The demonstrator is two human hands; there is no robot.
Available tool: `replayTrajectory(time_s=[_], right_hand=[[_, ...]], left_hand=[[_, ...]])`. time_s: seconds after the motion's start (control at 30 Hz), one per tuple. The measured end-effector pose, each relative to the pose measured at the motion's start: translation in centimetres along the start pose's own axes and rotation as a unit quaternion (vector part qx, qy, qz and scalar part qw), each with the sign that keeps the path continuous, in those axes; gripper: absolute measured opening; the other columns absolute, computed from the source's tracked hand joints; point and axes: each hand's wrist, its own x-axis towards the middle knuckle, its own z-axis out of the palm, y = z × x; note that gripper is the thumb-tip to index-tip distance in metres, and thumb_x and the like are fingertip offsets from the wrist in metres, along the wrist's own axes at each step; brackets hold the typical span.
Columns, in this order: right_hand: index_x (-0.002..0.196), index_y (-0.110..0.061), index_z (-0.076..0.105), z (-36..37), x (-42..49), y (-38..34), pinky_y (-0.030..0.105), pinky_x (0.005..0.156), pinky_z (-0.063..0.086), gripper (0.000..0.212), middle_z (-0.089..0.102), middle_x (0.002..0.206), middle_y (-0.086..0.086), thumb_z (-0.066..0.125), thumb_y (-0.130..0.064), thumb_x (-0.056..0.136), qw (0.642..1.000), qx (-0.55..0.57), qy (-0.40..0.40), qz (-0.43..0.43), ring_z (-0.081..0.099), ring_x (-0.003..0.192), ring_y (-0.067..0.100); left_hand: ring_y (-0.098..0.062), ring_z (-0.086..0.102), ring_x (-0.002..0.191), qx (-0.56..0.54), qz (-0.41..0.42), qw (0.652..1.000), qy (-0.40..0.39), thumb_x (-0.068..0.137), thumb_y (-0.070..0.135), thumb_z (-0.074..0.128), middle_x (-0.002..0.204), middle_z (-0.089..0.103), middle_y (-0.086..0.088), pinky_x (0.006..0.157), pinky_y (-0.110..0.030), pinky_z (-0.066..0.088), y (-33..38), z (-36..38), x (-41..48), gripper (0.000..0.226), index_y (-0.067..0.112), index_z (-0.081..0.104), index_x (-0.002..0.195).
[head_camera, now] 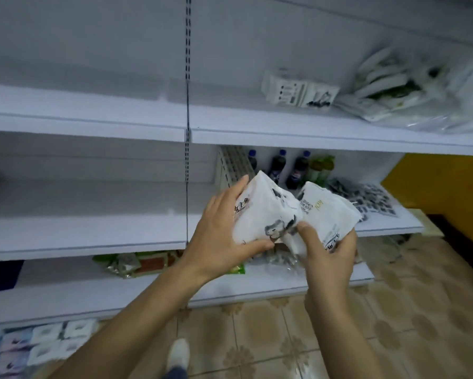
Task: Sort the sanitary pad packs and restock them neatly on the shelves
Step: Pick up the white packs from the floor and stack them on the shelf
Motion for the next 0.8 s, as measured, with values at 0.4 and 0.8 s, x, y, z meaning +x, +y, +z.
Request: replayTrajectory(time_s=[0.4, 0.8], right_hand=[[0.128, -0.037, 0.048, 3.3, 18.4, -1.8, 0.041, 0.083, 0.057, 0.061, 0.064, 0.114, -0.01, 0.077, -0.015, 0.079, 0.994, 0.016, 0.079, -0.073, 0.063, 0.102, 0.01], [0.143, -0.032, 0.025, 6.1, 29.3, -1.4, 0.025, 0.086, 0.044, 0.091, 0.042, 0.136, -0.009, 0.081, -0.02, 0.073, 0.978, -0.103, 0.097, -0.157, 0.047, 0.117, 0.009]], left_hand=[[0.001, 0.046, 0.114, 0.016, 0.195, 0.979, 0.061, 0.066, 0.047, 0.075, 0.122, 0.045, 0.021, 0.094, -0.018, 0.034, -2.4, 5.7, 21.0, 0.071, 0.03, 0.046, 0.129], [-0.03, 0.029, 0.135, 0.339, 0.084, 0.929, -0.121, 0.077, 0.057, 0.066, 0.15, 0.034, -0.002, 0.107, -0.041, 0.033, -5.8, 9.0, 42.7, 0.081, 0.031, 0.031, 0.146]])
